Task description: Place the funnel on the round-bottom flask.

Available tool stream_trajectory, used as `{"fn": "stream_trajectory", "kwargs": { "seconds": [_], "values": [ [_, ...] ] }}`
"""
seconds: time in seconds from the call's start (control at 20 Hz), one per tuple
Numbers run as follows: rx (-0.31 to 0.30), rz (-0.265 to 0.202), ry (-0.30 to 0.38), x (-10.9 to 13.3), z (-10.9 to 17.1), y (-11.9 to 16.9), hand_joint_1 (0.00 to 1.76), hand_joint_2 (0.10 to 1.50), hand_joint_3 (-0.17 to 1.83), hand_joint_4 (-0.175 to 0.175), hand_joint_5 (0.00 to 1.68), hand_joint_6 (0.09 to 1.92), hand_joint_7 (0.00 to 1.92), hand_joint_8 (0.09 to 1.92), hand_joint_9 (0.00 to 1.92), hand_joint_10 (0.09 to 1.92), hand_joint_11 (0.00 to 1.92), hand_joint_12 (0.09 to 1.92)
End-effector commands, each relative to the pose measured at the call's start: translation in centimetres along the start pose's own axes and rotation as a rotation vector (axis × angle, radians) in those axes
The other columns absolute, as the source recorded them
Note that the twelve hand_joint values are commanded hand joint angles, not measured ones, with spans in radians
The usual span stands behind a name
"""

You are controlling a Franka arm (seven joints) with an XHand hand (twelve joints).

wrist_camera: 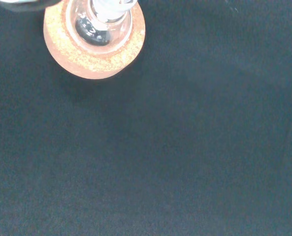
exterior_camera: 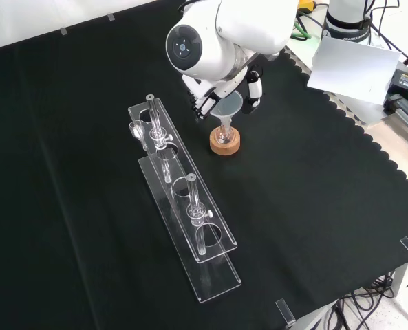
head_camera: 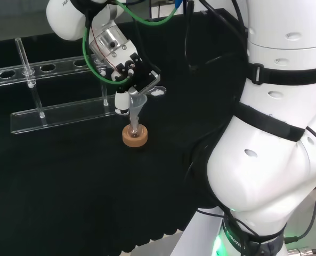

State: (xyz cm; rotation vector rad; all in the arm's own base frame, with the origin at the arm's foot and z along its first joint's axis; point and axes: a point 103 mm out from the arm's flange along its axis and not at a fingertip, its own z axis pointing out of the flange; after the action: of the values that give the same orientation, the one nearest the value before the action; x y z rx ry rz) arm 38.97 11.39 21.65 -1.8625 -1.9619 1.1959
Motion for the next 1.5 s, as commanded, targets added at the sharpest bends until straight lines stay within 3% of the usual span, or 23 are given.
{"fn": "stream_trajectory", "kwargs": {
  "seconds": [0.05, 0.3, 0.4, 0.55, 0.65, 0.8, 0.9, 1.05, 1.15, 1.35, 1.5],
  "values": [
    [0.003, 0.000, -0.004, 0.1, 0.1, 0.1, 0.69, 0.64, 0.70, -0.041, 0.40, 0.09, 0.19, 0.72, 0.50, 0.67, 0.45, 1.34],
    [0.000, -0.003, 0.003, 0.2, 0.1, 0.0, 0.67, 0.62, 0.68, -0.033, 0.33, 0.09, 0.09, 0.69, 0.39, 0.68, 0.39, 1.38],
    [-0.014, -0.006, 0.005, 0.1, 0.1, -0.2, 0.63, 0.61, 0.64, -0.023, 0.24, 0.09, 0.02, 0.55, 0.26, 0.73, 0.30, 1.43],
    [-0.028, -0.017, 0.020, -0.2, 0.2, -0.4, 0.56, 0.60, 0.56, -0.006, 0.11, 0.09, 0.00, 0.19, 0.06, 0.80, 0.17, 1.48],
    [-0.033, -0.018, 0.015, -0.3, 0.1, -0.7, 0.52, 0.59, 0.49, 0.002, 0.05, 0.09, 0.00, 0.09, 0.01, 0.74, 0.10, 1.51],
    [-0.082, -0.028, 0.025, -0.5, 0.0, -1.3, 0.49, 0.60, 0.39, 0.007, 0.01, 0.09, 0.00, 0.09, 0.00, 0.63, 0.04, 1.54],
    [-0.153, -0.038, 0.041, -0.9, -0.1, -1.9, 0.46, 0.60, 0.33, 0.009, 0.00, 0.09, 0.00, 0.09, 0.00, 0.59, 0.01, 1.56],
    [-0.256, -0.043, 0.085, -2.2, -0.2, -3.0, 0.43, 0.61, 0.27, 0.000, 0.04, 0.09, 0.03, 0.09, 0.01, 0.68, 0.02, 1.56],
    [-0.320, -0.054, 0.156, -3.3, -0.1, -3.5, 0.48, 0.64, 0.27, -0.009, 0.13, 0.09, 0.14, 0.11, 0.11, 0.75, 0.09, 1.55],
    [-0.377, -0.042, 0.198, -6.0, 0.3, -4.4, 0.64, 0.64, 0.40, -0.027, 0.34, 0.09, 0.23, 0.51, 0.38, 0.69, 0.28, 1.48],
    [-0.372, -0.017, 0.218, -8.4, 0.8, -4.8, 0.67, 0.63, 0.43, -0.030, 0.38, 0.09, 0.23, 0.61, 0.42, 0.67, 0.31, 1.46]
  ]
}}
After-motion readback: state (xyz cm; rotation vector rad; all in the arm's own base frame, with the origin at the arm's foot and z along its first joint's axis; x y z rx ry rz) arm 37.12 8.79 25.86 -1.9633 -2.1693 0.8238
